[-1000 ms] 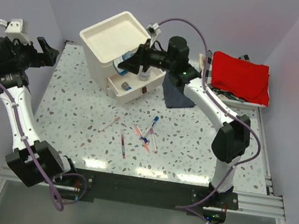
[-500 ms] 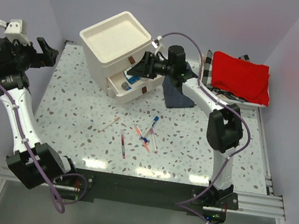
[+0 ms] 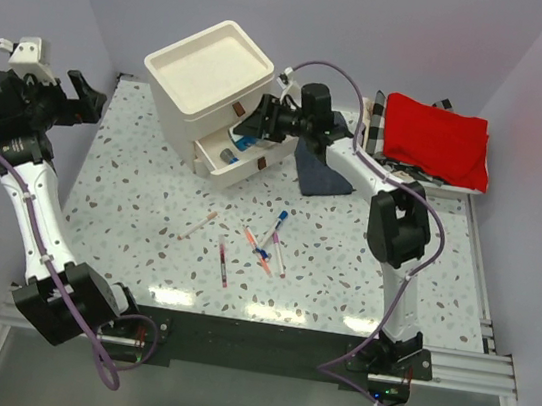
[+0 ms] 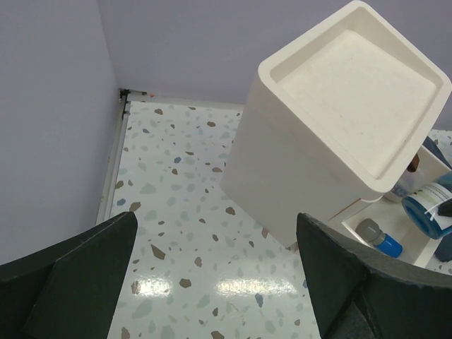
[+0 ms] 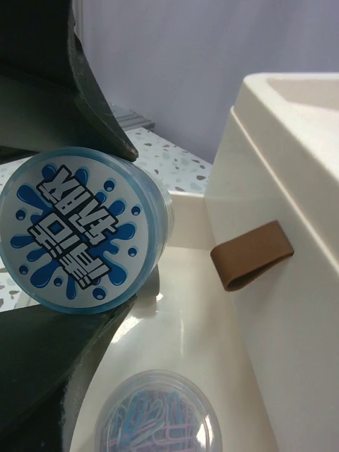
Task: Sort the stationery into containers
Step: Place the stationery in the drawer.
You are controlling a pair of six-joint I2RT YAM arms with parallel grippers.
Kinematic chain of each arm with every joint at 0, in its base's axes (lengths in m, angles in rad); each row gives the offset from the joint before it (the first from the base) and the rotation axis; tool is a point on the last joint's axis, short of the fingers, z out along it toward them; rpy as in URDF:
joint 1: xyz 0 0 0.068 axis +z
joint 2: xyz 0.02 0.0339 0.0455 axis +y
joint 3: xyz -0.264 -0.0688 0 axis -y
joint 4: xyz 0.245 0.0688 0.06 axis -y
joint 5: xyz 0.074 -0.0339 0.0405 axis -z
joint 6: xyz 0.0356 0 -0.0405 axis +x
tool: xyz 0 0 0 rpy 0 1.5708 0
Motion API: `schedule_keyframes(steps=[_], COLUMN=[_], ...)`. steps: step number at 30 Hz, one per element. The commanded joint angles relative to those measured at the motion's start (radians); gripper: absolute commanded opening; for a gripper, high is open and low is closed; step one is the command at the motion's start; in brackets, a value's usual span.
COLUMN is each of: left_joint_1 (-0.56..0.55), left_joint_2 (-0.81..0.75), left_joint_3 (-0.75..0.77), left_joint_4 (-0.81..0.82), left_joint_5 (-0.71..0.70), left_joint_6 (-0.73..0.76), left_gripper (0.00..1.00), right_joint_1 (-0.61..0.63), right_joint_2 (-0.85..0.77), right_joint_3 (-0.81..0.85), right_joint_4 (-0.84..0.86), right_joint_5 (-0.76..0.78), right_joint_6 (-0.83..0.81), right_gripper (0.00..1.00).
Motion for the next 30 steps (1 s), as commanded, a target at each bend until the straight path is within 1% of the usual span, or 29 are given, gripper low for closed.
schedule_keyframes(steps=[1, 5, 7, 8, 10, 11, 13, 15, 16, 18, 22, 25, 27, 30], left_joint_1=[0.004, 0.003, 0.004, 0.004, 0.003, 0.004, 0.004, 0.004, 0.003, 0.003, 0.004, 0.004, 0.004, 0.004], left_joint_2=[-0.032, -0.032, -0.032, -0.032, -0.03, -0.03, -0.03, -0.029, -0.029, -0.03, -0.032, -0.035, -0.036, -0.038], left_joint_3=[-0.003, -0.002, -0.002, -0.002, -0.003, -0.002, -0.002, 0.0, 0.001, 0.003, 0.003, -0.005, -0.012, -0.019], left_joint_4=[-0.012, -0.019, -0.015, -0.015, -0.014, -0.012, -0.005, 0.0, 0.003, 0.003, -0.006, -0.005, -0.002, 0.006], left_joint_5=[-0.005, 0.0, 0.0, 0.0, 0.001, 0.001, 0.001, 0.006, 0.004, 0.006, 0.0, 0.0, -0.002, 0.001], left_joint_6=[0.034, 0.036, 0.037, 0.037, 0.037, 0.036, 0.028, 0.024, 0.022, 0.022, 0.031, 0.031, 0.027, 0.021], left_gripper=[1.0, 1.0, 1.0, 1.0, 1.0, 1.0, 1.0, 1.0, 1.0, 1.0, 1.0, 1.0, 1.0, 1.0], right_joint_1=[0.005, 0.008, 0.005, 0.006, 0.005, 0.005, 0.005, 0.005, 0.005, 0.003, 0.013, 0.019, 0.026, 0.034], right_joint_2=[0.002, -0.001, -0.004, -0.01, -0.013, -0.015, -0.018, -0.015, -0.013, -0.009, -0.003, -0.002, 0.002, 0.011], right_joint_3=[0.053, 0.051, 0.057, 0.062, 0.069, 0.08, 0.088, 0.102, 0.108, 0.125, 0.172, 0.178, 0.192, 0.194], right_joint_4=[0.005, -0.049, -0.05, -0.052, -0.052, -0.052, -0.058, -0.063, -0.066, -0.09, -0.193, -0.21, -0.254, -0.276], right_joint_5=[0.013, 0.073, 0.073, 0.073, 0.078, 0.078, 0.085, 0.09, 0.098, 0.12, 0.244, 0.251, 0.301, 0.328], right_joint_6=[-0.024, -0.044, -0.059, -0.061, -0.07, -0.075, -0.081, -0.088, -0.095, -0.127, -0.234, -0.268, -0.309, -0.354], right_gripper=[0.07, 0.48, 0.53, 0.59, 0.68, 0.7, 0.71, 0.76, 0.76, 0.75, 0.74, 0.73, 0.74, 0.74])
